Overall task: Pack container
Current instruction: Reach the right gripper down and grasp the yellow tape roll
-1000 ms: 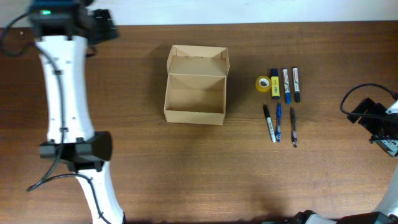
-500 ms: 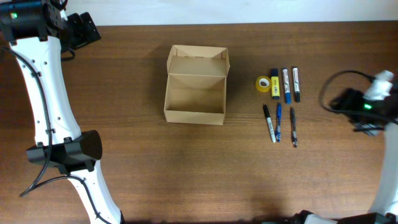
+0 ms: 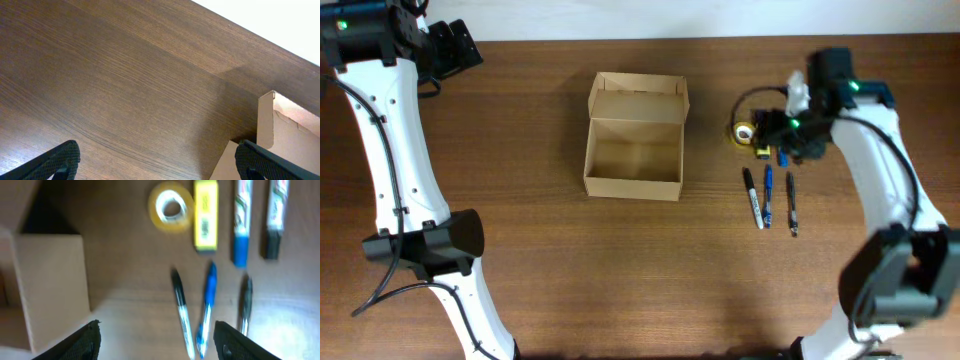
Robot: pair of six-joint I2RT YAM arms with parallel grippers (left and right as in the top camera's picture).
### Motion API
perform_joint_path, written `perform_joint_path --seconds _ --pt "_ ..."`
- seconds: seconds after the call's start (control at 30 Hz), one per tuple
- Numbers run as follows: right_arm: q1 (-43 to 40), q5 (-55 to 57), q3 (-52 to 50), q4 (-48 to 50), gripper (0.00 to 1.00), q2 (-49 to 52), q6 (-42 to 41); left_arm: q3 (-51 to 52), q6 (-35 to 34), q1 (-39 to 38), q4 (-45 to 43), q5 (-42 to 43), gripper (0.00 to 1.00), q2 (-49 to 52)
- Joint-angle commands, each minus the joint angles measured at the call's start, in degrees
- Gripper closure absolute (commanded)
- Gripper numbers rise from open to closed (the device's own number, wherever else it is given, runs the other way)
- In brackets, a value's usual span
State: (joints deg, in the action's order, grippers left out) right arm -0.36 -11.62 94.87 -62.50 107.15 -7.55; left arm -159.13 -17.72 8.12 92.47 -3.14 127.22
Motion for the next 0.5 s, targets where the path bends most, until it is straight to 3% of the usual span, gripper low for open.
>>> perform_joint_path --seconds 0.0,0.17,0.47 --pt "2.97 4.02 8.13 -0.90 0.28 4.55 0.24 -1.09 0.68 0.31 0.15 0.61 0.00 -0.04" --pt "5.90 7.08 13.49 -0.85 0.28 10.08 1.79 -1.09 0.68 0.31 0.17 0.61 0.00 -0.04" --pt "7.08 11.87 13.53 2.34 0.28 15.17 2.27 -1.09 0.68 0.31 0.15 0.61 0.00 -0.04"
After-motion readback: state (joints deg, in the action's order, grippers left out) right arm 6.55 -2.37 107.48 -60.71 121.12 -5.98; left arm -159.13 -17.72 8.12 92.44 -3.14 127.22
